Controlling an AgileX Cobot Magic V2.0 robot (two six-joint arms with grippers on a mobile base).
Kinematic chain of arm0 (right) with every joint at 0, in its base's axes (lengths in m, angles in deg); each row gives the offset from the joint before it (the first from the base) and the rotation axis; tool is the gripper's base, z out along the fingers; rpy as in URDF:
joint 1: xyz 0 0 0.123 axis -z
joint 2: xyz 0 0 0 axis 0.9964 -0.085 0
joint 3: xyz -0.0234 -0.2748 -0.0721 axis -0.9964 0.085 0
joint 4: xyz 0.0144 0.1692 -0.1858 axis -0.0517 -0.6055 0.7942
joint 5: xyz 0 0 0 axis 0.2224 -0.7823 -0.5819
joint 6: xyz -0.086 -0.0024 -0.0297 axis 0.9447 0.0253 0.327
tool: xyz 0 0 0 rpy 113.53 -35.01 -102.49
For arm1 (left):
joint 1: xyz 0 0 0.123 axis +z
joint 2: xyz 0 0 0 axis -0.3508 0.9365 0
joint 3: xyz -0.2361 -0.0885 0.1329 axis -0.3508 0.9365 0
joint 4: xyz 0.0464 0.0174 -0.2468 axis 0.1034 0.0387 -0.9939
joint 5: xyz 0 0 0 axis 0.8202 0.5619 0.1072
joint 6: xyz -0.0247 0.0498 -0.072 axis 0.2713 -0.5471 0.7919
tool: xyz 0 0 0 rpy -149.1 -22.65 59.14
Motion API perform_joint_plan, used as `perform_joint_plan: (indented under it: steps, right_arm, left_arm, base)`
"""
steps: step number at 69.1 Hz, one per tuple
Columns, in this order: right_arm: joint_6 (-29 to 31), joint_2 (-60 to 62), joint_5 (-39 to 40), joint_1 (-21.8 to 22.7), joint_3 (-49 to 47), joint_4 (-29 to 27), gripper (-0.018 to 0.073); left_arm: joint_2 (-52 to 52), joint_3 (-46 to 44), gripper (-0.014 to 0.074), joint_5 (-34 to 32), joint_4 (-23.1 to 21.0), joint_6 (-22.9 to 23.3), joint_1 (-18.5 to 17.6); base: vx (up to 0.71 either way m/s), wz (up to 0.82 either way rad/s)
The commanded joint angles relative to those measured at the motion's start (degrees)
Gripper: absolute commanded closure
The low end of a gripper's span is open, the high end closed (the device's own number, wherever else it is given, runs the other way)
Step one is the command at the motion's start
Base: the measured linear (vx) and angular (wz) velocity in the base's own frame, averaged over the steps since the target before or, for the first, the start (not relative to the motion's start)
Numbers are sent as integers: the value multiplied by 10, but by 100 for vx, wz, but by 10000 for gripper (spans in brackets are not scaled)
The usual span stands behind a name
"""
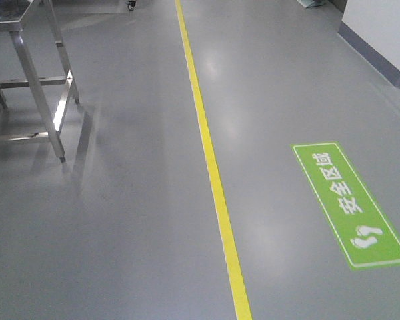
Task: Move and align brake pads A on conveyor
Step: 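Drive along the yellow floor line toward the steel table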
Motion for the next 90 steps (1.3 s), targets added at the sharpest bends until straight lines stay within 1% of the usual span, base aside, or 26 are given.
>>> perform_joint_plan:
  steps: [1, 90]
  right_arm:
    - [4, -6, 42, 2, -17, 5, 568]
    - [4, -6, 42, 2, -17, 6, 567]
  left_arm:
    - [6, -14, 601, -40, 6, 1, -3]
    - [6, -14, 601, -40, 6, 1, -3]
  base:
    - [67, 3]
    - [67, 6]
